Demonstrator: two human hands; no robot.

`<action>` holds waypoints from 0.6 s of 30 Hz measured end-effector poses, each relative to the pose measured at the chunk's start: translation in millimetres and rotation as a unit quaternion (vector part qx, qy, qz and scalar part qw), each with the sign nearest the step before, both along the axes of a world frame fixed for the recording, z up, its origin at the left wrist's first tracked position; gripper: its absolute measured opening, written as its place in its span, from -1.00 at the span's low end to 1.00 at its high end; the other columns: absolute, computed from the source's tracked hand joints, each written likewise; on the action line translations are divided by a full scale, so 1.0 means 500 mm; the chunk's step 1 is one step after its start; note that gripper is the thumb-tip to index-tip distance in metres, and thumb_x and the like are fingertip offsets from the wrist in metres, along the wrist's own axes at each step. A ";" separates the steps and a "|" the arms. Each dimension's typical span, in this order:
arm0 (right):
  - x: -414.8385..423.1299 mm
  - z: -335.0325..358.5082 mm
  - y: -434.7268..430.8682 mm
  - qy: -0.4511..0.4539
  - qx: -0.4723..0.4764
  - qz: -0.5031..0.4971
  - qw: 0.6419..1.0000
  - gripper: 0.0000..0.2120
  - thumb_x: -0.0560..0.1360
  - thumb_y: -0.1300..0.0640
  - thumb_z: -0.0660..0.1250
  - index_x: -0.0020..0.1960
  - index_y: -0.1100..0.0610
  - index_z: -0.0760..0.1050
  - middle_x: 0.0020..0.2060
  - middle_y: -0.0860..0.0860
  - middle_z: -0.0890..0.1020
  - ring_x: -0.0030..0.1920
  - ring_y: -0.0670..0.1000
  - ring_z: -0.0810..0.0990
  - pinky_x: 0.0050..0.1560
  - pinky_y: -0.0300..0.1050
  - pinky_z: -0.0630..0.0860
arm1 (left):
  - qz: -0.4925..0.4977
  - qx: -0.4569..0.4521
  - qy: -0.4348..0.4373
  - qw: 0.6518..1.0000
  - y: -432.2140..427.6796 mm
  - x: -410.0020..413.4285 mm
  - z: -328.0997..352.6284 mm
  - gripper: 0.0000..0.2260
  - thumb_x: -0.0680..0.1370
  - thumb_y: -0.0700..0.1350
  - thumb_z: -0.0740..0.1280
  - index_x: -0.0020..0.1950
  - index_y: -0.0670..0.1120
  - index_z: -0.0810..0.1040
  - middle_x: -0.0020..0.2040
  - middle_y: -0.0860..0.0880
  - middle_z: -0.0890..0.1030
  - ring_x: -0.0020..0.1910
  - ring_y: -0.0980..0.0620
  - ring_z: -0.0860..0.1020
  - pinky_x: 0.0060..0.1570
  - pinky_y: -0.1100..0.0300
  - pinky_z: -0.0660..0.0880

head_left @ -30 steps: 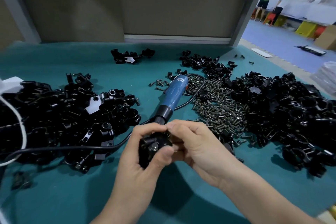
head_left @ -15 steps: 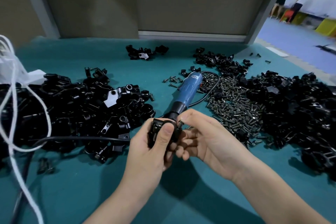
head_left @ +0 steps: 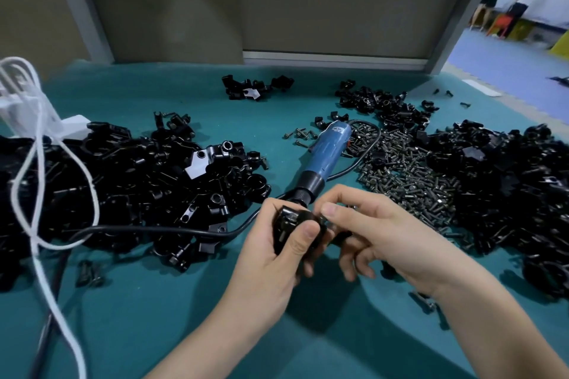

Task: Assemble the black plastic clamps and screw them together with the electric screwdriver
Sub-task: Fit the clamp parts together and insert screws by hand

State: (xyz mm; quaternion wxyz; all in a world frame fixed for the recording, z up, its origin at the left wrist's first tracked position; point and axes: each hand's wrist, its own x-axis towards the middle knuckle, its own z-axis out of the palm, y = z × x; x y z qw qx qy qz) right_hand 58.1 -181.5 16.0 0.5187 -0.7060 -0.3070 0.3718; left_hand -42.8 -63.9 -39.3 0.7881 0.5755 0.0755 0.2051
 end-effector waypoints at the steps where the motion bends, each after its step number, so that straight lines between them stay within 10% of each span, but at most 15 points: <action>1: 0.001 -0.001 0.000 -0.035 -0.006 -0.011 0.999 -0.80 0.41 -0.10 0.31 -0.15 0.02 0.54 -0.35 -0.04 0.54 -0.51 0.01 0.49 -0.58 -0.28 0.27 | 0.000 0.007 0.007 1.000 0.002 -0.001 -0.002 -0.65 0.36 0.10 0.36 -0.04 -0.13 0.42 -0.22 -0.11 0.64 -0.51 0.12 0.40 -0.56 0.37 0.28; 8: -0.015 0.001 0.006 -0.224 0.104 -0.088 0.965 -0.92 0.46 0.18 0.45 -0.13 0.01 0.63 -0.26 -0.09 0.58 -0.29 -0.08 0.52 -0.25 -0.22 0.44 | -0.009 0.037 0.028 0.999 0.007 0.004 -0.012 -0.70 0.44 0.10 0.41 -0.11 -0.08 0.41 -0.26 -0.32 0.53 -0.52 0.13 0.29 -0.60 0.32 0.19; 12: -0.033 0.005 0.017 -0.334 0.082 -0.029 0.938 -0.85 0.42 0.13 0.41 -0.05 -0.05 0.66 -0.17 -0.11 0.63 -0.10 -0.04 0.61 -0.07 -0.23 0.50 | -0.013 0.049 0.013 0.999 0.004 0.007 -0.017 -0.75 0.46 0.02 0.33 -0.03 -0.11 0.39 -0.44 0.10 0.48 -0.55 0.15 0.29 -0.62 0.28 0.25; 18: -0.022 0.016 0.014 -0.292 0.049 -0.018 0.955 -0.85 0.40 0.33 0.47 -0.16 0.10 0.68 -0.30 -0.09 0.64 -0.28 -0.12 0.61 -0.22 -0.41 0.45 | 0.000 0.111 0.044 0.993 0.009 0.008 -0.028 -0.80 0.40 0.11 0.39 -0.17 0.06 0.43 -0.44 0.12 0.44 -0.55 0.05 0.33 -0.59 0.15 0.33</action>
